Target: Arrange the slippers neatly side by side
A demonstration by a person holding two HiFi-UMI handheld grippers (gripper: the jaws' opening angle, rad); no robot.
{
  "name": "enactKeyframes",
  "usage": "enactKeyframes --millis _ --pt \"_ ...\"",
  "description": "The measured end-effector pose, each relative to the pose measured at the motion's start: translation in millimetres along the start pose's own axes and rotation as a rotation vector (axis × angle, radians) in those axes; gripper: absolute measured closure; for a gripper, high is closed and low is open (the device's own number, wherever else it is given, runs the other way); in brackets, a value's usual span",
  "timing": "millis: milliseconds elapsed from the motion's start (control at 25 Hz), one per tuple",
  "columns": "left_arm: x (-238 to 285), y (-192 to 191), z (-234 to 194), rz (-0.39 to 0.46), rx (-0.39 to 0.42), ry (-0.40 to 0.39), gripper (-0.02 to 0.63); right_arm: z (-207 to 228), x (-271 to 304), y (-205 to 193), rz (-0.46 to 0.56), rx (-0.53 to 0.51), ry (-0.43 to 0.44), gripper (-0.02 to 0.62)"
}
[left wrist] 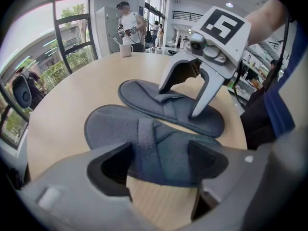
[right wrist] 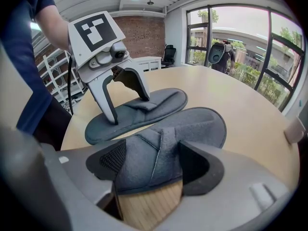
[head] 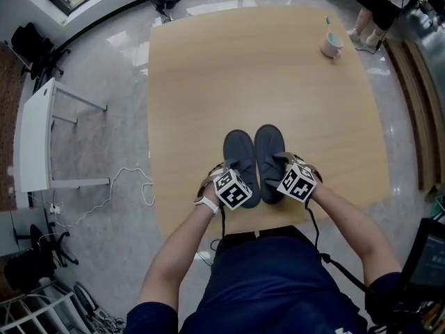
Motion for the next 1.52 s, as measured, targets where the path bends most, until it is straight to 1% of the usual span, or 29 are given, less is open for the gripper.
enactKeyframes --millis 320,440,520,560,640,680,760,800,840,880,960,1000,1040,1120,1320,1400,1520 --pt "3 0 -5 0.002 0.006 0.008 0.225 4 1 1 -0.004 -0.002 -0.004 0.242" --pt "0 0 -5 0.032 0.001 0.015 0.225 4 1 2 0.002 -0.010 -0.010 0.242" --pt "-5 1 -5 0.072 -0.017 0.032 0.225 3 -3 5 0.022 -0.020 -0.025 0.242" --pt "-10 3 -7 0.101 -0.034 0.042 0.225 2 -8 9 0.048 -0.020 -0.038 0.242" --pt "-27 2 -11 0.171 -0.087 0.073 0.225 1 -20 24 0.137 0.004 -0.067 0.244" --pt "-39 -1 -14 0.206 -0.121 0.096 0.232 0 -27 33 0.190 0.024 -0.080 0.246" --pt "-67 -13 -22 0.277 -0.196 0.162 0.257 -1 -41 48 0.288 0.086 -0.105 0.271" --pt "-82 -17 -26 0.323 -0.237 0.207 0.284 -1 -48 53 0.332 0.137 -0.114 0.294" --pt "-96 -18 -30 0.378 -0.281 0.256 0.340 -1 -57 54 0.375 0.206 -0.118 0.330" --pt "-111 -15 -32 0.433 -0.331 0.302 0.413 -1 -67 55 0.423 0.288 -0.114 0.381" --pt "-139 -8 -28 0.516 -0.425 0.370 0.541 -2 -88 58 0.519 0.438 -0.090 0.510" --pt "-149 -6 -24 0.543 -0.451 0.389 0.600 -3 -96 60 0.560 0.490 -0.079 0.578" --pt "-157 -2 -19 0.566 -0.461 0.395 0.601 -5 -103 63 0.592 0.521 -0.073 0.584" --pt "-165 9 -8 0.607 -0.447 0.379 0.602 -9 -114 68 0.638 0.538 -0.076 0.584" --pt "-167 38 10 0.678 -0.389 0.350 0.601 -15 -131 87 0.705 0.509 -0.103 0.584" --pt "-165 44 14 0.691 -0.372 0.337 0.602 -17 -138 92 0.717 0.488 -0.116 0.584" --pt "-160 54 22 0.677 -0.364 0.312 0.602 -17 -146 90 0.726 0.475 -0.144 0.584"
Point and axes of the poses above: the fingertips, and each gripper's own axes: x forward along the fingers, z to its right, y out of its top, the point moved 3 cm from there along -x, backward along the fingers, and after that the axes turned 8 degrees about x, right-handed, at the moved point
